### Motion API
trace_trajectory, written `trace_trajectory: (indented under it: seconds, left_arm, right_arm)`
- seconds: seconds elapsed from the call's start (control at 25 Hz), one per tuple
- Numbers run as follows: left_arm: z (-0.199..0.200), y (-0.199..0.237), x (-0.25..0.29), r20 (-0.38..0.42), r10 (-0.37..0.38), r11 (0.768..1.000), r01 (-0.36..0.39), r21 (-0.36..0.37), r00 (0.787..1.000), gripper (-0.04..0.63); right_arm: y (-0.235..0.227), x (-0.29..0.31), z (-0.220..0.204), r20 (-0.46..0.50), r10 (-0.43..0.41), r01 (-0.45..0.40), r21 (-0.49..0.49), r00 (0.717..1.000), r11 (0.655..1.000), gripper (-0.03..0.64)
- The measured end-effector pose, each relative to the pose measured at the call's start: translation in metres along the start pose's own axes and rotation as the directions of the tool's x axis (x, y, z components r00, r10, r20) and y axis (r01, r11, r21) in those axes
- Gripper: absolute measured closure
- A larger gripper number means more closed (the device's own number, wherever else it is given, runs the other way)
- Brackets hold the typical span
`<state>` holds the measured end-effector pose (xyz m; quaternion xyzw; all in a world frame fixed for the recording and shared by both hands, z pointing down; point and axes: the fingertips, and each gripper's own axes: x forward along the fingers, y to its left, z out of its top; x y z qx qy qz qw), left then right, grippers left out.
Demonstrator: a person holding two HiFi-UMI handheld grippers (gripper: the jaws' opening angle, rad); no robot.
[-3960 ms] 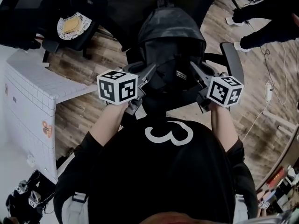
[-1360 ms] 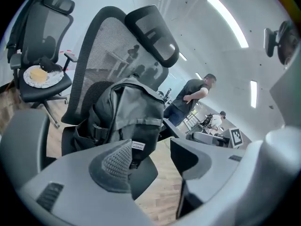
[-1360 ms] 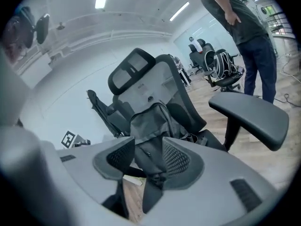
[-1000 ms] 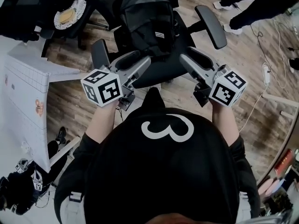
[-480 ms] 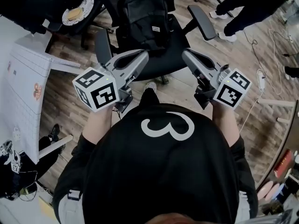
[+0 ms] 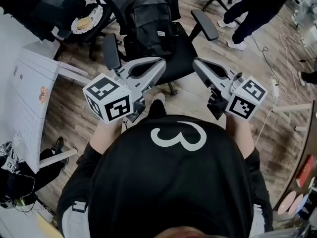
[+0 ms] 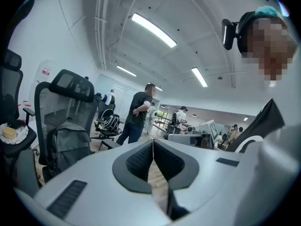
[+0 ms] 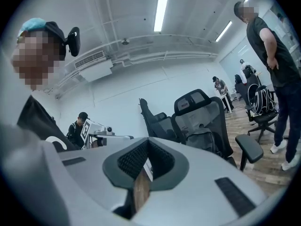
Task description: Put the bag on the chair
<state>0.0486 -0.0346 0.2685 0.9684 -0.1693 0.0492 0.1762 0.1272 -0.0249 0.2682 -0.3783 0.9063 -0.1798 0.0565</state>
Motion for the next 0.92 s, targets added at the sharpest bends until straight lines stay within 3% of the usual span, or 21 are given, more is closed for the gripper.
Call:
trace_trajectory:
  seconds: [0.48, 0.92]
  left_arm:
    - [0.006, -0.048, -0.002, -0.022, -0.012, 0.995, 0.014, 0.101, 1.000, 0.578]
    - [0.019, -0.072, 0.002, -0.019, 0.001, 0.993, 0.001, 0.114, 1.000, 0.578]
  right_arm:
    - [0.038, -0.022, 0.009, 0.024, 0.027, -0.026, -0.041, 0.999, 0.999, 0.592]
    - [0.052, -0.040, 0.025, 0.040, 0.052, -0.049, -0.057, 0.998, 0.997, 0.592]
